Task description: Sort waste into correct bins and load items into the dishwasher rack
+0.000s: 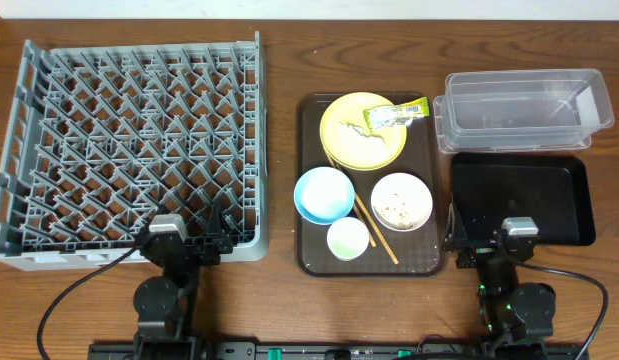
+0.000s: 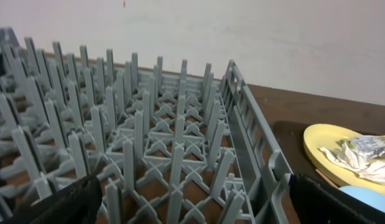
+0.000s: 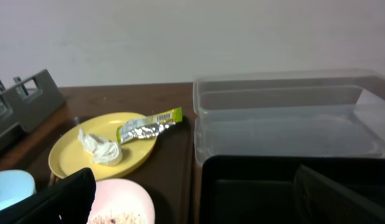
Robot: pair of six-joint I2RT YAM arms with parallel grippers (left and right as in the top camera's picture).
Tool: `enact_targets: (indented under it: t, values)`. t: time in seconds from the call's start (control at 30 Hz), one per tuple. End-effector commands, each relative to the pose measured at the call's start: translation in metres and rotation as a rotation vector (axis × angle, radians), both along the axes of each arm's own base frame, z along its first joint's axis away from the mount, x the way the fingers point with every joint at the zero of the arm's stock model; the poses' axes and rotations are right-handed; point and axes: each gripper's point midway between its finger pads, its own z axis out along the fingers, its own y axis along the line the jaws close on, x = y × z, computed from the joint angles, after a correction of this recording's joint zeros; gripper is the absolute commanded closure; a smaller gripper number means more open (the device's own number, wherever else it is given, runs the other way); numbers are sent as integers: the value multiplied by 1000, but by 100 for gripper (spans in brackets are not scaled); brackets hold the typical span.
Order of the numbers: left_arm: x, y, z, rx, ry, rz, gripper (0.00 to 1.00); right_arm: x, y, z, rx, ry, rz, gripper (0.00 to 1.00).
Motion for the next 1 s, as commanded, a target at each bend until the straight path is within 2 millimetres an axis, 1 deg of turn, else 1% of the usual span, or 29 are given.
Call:
enact_targets:
  t: [0.0, 0.1, 0.2, 0.33, 0.43, 0.57, 0.67, 0.73, 0.87, 0.93, 0.97]
  values:
    - [-1, 6, -15, -37, 64, 42, 2, -3, -5, 25, 14, -30, -25, 1]
    - [0, 6, -15, -36, 85, 42, 2, -4, -5, 30, 9, 15, -25, 1]
    - [2, 6, -12, -35, 110, 43, 2, 0, -5, 33, 3, 66, -27, 1]
    - [6, 6, 1, -18, 129, 40, 2, 12, 0, 38, -1, 154, -2, 1]
    - [8, 6, 8, -6, 175, 39, 2, 25, 10, 42, 0, 262, 46, 1]
    - [6, 6, 4, -2, 312, 40, 2, 48, 17, 49, -4, 428, 70, 1]
    - [5, 6, 5, 0, 378, 40, 2, 65, 25, 54, -67, 544, 132, 1]
    - [4, 6, 8, 1, 409, 40, 2, 75, 34, 53, -131, 630, 203, 1]
    - [0, 6, 13, 2, 446, 40, 2, 88, 43, 47, -209, 796, 271, 1]
    - [-4, 6, 13, 3, 465, 40, 2, 95, 47, 46, -203, 844, 283, 1]
    - [-6, 6, 12, 3, 476, 40, 2, 103, 53, 48, -156, 851, 293, 1]
